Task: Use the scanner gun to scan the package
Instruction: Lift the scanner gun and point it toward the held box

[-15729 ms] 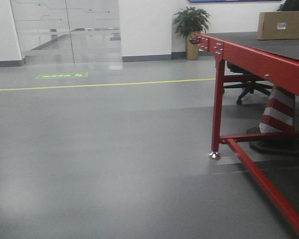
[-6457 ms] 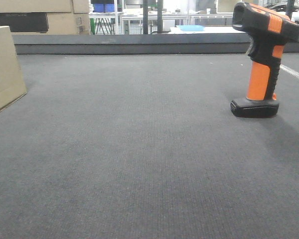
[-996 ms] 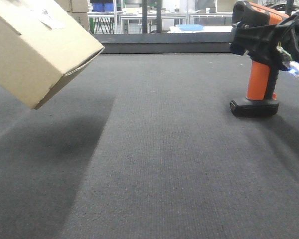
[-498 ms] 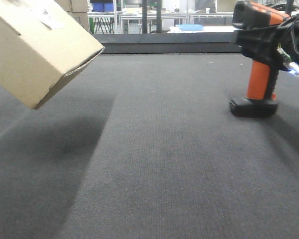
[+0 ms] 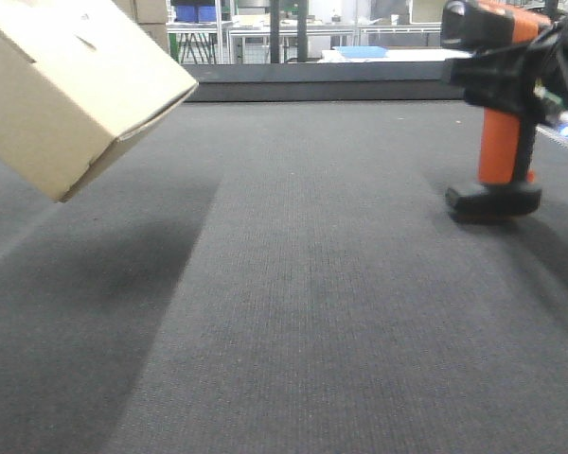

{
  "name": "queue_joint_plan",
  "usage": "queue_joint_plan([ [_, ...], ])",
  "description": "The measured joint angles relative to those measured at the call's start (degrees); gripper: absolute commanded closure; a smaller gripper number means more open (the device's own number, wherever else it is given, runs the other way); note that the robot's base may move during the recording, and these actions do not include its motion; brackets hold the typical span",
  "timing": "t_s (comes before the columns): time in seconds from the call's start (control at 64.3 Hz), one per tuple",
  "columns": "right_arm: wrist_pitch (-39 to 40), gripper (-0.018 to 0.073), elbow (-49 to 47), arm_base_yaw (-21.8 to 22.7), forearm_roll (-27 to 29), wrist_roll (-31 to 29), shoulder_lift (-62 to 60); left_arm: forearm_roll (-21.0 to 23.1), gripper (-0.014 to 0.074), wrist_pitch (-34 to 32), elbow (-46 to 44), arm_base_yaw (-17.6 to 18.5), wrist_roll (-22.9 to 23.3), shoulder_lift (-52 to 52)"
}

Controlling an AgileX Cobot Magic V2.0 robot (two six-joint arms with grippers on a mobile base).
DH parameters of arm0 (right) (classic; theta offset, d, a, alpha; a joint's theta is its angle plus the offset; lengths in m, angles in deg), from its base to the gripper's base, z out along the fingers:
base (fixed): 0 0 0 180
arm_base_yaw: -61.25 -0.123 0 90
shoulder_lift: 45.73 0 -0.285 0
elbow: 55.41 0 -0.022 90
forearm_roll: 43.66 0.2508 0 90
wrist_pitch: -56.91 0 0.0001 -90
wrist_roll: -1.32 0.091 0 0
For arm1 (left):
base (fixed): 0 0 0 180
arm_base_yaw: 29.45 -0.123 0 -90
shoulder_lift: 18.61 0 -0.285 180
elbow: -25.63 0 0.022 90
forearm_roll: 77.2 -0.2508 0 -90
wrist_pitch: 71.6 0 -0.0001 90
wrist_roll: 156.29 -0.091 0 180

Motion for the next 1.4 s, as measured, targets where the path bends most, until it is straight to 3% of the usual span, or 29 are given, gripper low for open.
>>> queue_joint_plan([
  [0.373,-19.3,0.0717,-9.6,0.0,0.1,-29.2,-13.0,-4.1,0.0708,0.0,-2.7,0.0,-0.1,0.0],
  [0.529,-28.6,0.0717,-16.1,0.0,0.1,-36.7,-13.4,-5.3,0.0708,0.1,-2.7,0.0,-0.2,0.0],
  [0.685,-32.9,0.0717,-19.9,0.0,0.1,-38.6,-13.4,-5.5,0.0708,0.1,-2.7,0.0,-0.2,0.1],
  [1.4,-34.4,0.0717,-20.6,0.0,-0.2,-40.3,-10.9,-4.8,0.0708,0.1,-2.7,0.0,0.5,0.1],
])
